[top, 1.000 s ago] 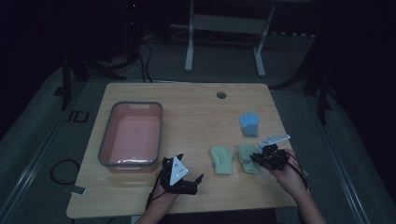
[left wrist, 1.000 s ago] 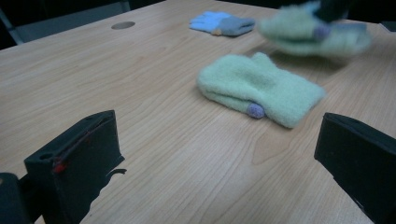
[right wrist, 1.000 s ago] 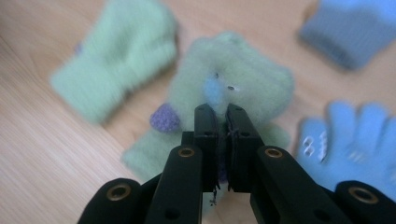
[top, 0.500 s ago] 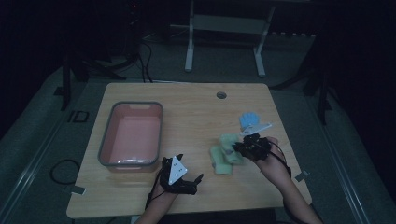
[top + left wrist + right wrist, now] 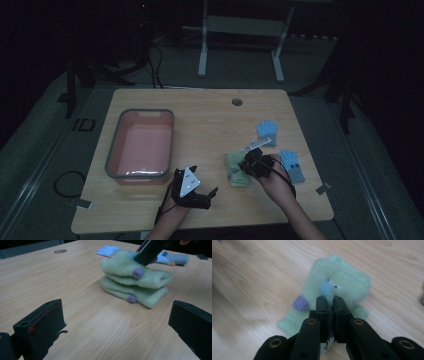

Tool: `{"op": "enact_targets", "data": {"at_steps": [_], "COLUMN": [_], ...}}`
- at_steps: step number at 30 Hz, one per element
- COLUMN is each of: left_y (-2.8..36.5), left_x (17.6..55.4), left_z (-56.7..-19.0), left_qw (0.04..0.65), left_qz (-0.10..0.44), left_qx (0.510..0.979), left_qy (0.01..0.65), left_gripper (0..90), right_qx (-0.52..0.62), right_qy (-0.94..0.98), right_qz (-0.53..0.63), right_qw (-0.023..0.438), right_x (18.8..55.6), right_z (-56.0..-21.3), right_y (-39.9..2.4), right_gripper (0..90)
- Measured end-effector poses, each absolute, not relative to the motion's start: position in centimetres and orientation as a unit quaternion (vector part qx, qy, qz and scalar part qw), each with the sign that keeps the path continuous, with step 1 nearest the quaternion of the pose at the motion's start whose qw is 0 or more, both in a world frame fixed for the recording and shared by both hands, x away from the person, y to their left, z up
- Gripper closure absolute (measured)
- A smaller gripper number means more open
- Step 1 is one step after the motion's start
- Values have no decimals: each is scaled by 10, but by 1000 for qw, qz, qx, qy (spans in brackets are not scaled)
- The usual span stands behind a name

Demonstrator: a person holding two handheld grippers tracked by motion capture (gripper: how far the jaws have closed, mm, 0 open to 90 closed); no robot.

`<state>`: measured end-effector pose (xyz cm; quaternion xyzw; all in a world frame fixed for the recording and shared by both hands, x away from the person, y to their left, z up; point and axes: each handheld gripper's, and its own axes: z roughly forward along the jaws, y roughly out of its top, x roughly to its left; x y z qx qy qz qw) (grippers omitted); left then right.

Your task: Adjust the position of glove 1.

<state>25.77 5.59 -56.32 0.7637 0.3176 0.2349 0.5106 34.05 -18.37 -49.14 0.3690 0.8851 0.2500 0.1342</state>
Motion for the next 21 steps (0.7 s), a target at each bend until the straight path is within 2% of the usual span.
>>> {"op": "enact_targets", "data": {"at_steps": [8,15,19,21], "left_y": [57,54,45,40], "left_x": [258,258,258,260], "left_z": [-563,-564,-564,-565], "left_qw": [512,499,460,459], "left_qz": [238,209,192,168], "left_qx": [760,776,808,816], "left_qy": [322,323,314,308], "left_gripper": [6,5,5,5], "right_qx": [369,373,364,362], "right_qy": [888,888,886,883], "right_qz": [242,244,269,282], "right_qw": [126,111,105,99], "right_x": [339,342,339,338], "right_z": [-505,-512,-505,-500], "right_y": [-181,-187,-192,-197], "right_gripper": [841,821,676,616]}}
